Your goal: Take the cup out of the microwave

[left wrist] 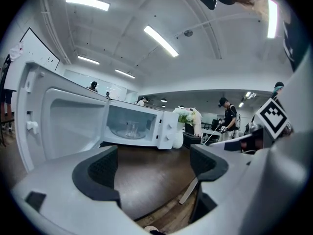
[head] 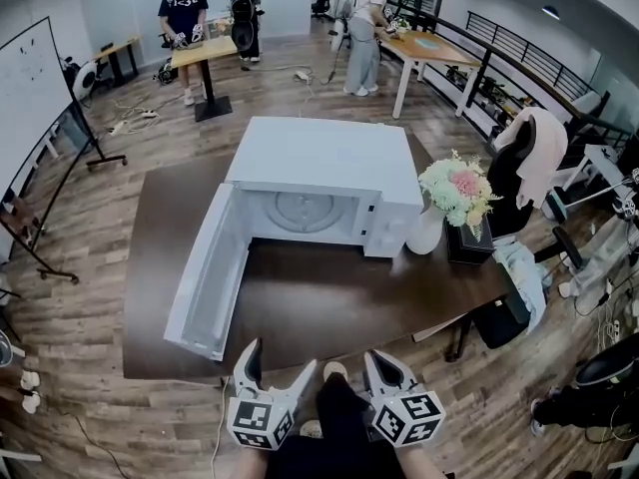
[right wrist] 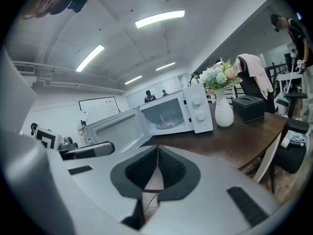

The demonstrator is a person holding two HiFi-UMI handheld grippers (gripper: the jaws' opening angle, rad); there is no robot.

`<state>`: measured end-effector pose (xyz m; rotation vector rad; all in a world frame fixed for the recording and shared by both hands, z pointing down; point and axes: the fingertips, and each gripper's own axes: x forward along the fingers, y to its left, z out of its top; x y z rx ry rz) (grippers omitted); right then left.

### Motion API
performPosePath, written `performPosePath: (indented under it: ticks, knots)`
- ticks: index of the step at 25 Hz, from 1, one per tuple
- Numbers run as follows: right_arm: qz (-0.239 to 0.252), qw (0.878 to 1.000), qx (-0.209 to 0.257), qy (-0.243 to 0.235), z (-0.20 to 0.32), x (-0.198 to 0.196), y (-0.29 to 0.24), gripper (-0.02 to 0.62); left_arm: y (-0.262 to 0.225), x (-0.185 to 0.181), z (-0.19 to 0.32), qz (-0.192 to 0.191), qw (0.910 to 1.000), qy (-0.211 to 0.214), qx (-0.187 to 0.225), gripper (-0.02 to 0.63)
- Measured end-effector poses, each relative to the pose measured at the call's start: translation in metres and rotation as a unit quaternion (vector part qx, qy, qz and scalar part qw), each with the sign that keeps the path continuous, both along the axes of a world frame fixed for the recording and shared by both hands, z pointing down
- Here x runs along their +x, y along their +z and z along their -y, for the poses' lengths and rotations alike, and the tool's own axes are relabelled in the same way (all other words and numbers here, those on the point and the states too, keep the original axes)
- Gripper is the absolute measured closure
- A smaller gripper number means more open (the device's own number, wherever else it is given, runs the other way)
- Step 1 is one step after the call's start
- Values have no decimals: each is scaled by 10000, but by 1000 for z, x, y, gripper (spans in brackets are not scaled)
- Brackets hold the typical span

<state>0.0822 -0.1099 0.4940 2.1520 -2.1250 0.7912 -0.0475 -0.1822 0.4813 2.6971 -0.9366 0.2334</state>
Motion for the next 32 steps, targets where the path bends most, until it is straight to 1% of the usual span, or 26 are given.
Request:
performPosePath:
  ticks: [5,14,19,26,32]
  knots:
    - [1,10000,-28,-17,32,22,1,600,-1,21,33,-5,10000,-56,13,169]
    - [1,9993,-40,-376,99,43,4,600,5,51,91,49,9997,-238,-24,169]
    - [22,9983,-123,-571,130,55,11,600,9,69,120,105,9994,-321,-41,169]
    - [69,9966,-216,-787,162,74,19,600,14,98,158,135,9990,-433,-47,169]
    - [84,9952,-264,-938,180,91,24,600,15,124,189,133,9983,-565,31,169]
